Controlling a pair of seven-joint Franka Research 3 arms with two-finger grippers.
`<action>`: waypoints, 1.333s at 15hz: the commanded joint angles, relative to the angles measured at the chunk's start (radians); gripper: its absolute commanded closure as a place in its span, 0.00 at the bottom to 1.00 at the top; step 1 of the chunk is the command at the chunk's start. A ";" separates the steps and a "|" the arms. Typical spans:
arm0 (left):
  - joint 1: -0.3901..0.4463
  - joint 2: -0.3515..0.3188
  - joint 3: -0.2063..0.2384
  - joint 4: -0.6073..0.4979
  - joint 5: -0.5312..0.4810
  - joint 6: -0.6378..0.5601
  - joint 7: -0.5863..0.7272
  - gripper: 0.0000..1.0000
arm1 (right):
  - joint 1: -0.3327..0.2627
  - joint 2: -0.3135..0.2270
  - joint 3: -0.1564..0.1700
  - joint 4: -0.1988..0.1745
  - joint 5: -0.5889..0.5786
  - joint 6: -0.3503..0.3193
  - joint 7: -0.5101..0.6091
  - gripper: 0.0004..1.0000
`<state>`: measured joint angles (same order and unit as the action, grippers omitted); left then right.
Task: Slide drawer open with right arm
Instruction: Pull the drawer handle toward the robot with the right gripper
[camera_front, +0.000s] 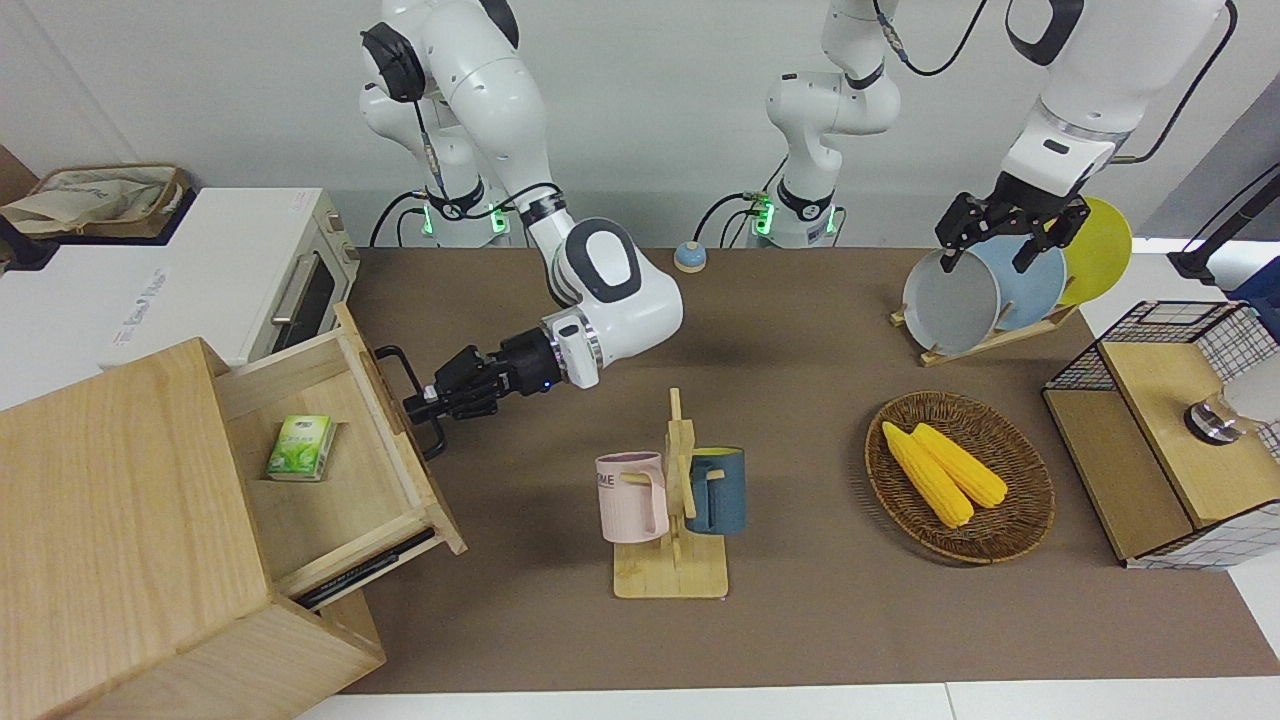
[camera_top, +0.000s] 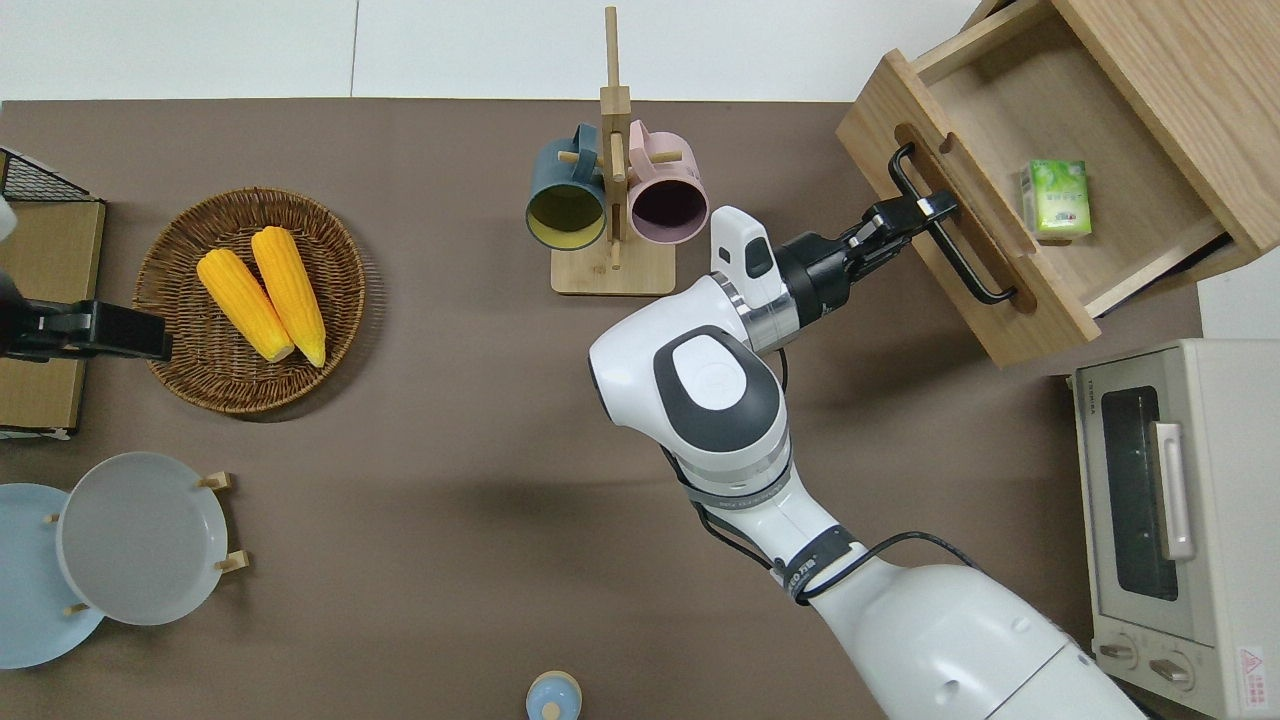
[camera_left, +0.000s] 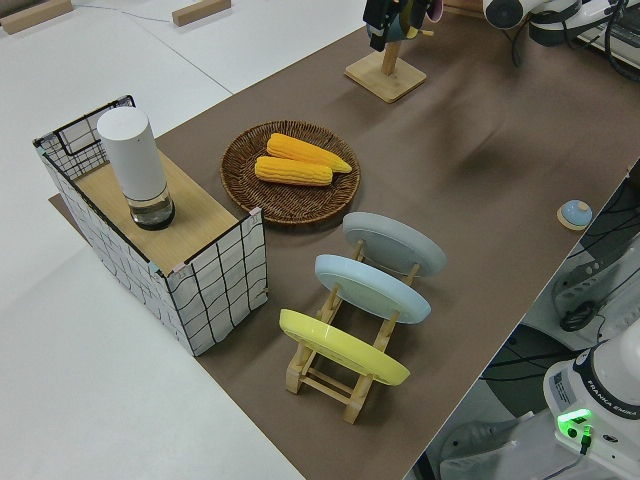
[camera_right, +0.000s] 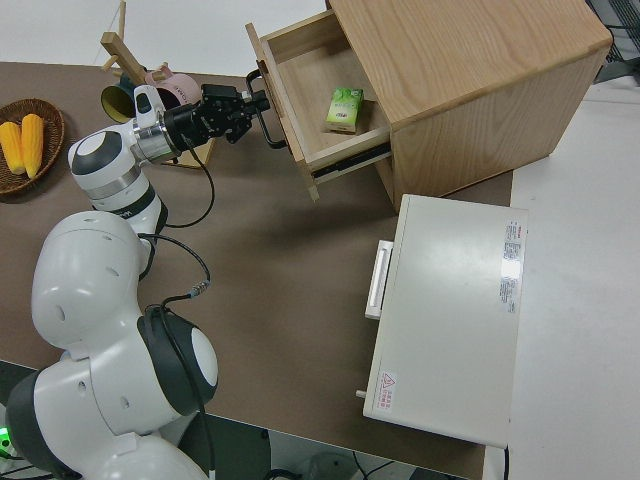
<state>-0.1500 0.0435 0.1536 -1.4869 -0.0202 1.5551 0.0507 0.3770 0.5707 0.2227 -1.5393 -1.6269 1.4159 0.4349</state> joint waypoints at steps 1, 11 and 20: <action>-0.017 0.013 0.017 0.020 0.012 0.000 0.008 0.00 | 0.063 -0.026 0.001 0.008 0.025 -0.093 -0.064 0.92; -0.017 0.013 0.017 0.020 0.012 0.000 0.008 0.00 | 0.157 -0.029 0.001 0.033 0.071 -0.129 -0.065 0.92; -0.017 0.013 0.017 0.020 0.012 0.000 0.008 0.00 | 0.181 -0.026 0.000 0.039 0.071 -0.150 -0.068 0.88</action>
<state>-0.1500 0.0435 0.1536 -1.4869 -0.0202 1.5551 0.0507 0.5450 0.5705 0.2278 -1.5171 -1.5379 1.3071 0.4347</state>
